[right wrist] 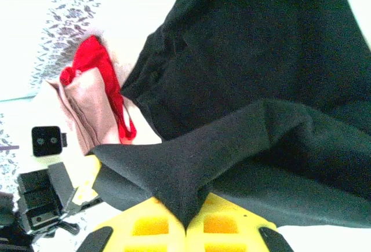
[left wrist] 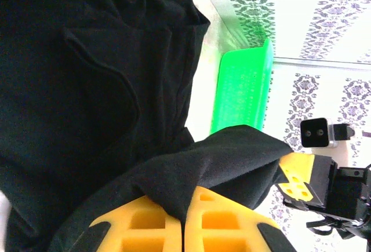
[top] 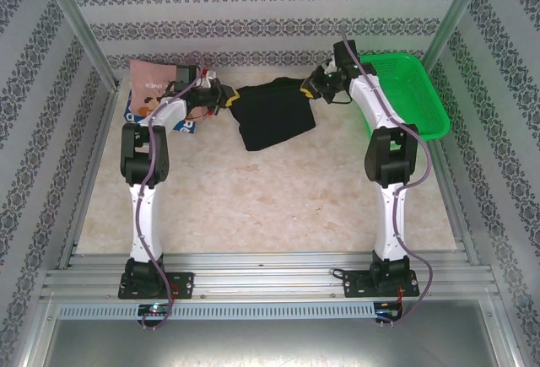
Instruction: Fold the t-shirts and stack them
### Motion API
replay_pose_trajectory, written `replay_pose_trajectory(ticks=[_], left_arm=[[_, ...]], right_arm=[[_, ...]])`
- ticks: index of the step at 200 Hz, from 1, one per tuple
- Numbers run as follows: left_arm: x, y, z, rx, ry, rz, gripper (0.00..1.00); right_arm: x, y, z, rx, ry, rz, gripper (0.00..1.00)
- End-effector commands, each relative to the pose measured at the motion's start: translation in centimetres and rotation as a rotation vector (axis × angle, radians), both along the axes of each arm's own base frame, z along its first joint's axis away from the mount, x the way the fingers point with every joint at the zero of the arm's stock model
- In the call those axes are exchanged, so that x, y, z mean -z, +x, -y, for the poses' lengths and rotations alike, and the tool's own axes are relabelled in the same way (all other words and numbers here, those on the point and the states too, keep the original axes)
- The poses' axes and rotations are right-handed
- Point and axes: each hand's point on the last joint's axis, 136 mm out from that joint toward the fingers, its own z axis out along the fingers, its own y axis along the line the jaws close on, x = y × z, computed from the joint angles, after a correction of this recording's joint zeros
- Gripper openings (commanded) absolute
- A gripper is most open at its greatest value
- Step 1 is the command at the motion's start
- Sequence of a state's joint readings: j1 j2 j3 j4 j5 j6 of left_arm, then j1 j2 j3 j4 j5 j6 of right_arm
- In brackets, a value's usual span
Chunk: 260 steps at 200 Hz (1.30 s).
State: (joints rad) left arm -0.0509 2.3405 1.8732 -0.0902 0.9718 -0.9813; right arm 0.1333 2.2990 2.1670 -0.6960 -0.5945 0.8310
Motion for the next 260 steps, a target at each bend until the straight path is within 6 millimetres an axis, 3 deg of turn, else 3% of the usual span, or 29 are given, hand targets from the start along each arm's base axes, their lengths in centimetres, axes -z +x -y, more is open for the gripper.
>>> replay_pose_trajectory(ticks=[1,29,71,97,127,161,193,221,260], left_arm=[[-6.1,-0.8,-1.0,-0.004,-0.027,0.153,0.01],[-6.2,-4.6,-0.5,0.020,-0.027,0.154,0.01],[-4.7,-12.3,1.5,0.086,0.000,0.108,0.01],[-4.0,-17.6,1.1,0.088,0.037,0.082,0.01],[-3.6,-23.6,1.2,0.108,0.088,0.065,0.02],[-1.9,-30.3,1.3,0.118,0.154,0.007,0.02],[-1.6,-35.7,0.4,0.085,0.177,-0.033,0.02],[-1.7,-37.3,-0.4,0.040,0.177,-0.039,0.02],[-4.2,-35.6,-0.1,0.057,0.199,0.006,0.02]], right_arm=[[-2.6,-2.3,0.6,-0.002,-0.001,0.034,0.00],[-1.9,-6.4,1.0,-0.003,0.004,-0.008,0.00],[-0.4,-13.7,0.0,-0.052,0.003,-0.067,0.00],[0.0,-18.5,-0.3,-0.063,0.016,-0.083,0.00],[1.7,-24.4,-0.4,-0.091,0.012,-0.138,0.00],[2.6,-30.2,-0.3,-0.111,0.008,-0.173,0.00],[3.0,-35.1,-0.3,-0.091,0.031,-0.182,0.00],[2.4,-36.6,-0.6,-0.086,0.064,-0.175,0.00],[-1.3,-35.3,-1.2,-0.147,0.030,-0.121,0.00]])
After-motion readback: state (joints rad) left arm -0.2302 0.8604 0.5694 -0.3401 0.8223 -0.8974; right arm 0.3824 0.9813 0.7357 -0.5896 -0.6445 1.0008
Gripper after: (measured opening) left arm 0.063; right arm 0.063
